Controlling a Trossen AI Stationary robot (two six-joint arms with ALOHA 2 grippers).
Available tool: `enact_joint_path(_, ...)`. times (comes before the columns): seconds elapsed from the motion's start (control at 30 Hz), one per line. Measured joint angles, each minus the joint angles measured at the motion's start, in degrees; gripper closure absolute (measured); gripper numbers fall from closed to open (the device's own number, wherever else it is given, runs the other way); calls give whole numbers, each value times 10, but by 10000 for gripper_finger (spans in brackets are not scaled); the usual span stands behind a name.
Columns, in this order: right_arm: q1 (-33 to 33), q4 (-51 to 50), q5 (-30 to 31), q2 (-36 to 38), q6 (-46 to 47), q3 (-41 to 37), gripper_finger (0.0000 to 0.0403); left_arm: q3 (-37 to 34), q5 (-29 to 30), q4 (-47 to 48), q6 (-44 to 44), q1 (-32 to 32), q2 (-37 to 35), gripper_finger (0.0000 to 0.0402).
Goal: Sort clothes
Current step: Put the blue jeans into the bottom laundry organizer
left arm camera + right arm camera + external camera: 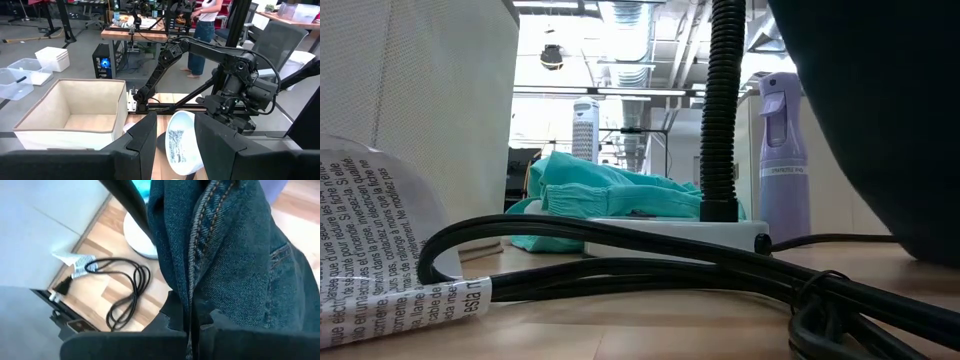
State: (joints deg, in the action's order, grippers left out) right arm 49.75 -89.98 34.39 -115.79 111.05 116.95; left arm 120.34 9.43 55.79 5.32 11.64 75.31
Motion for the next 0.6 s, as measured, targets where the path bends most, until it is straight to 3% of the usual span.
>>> enact_joint_path(0.6,0,0,37,0,-53,0,403,0,0,0,-1,0,0,276)
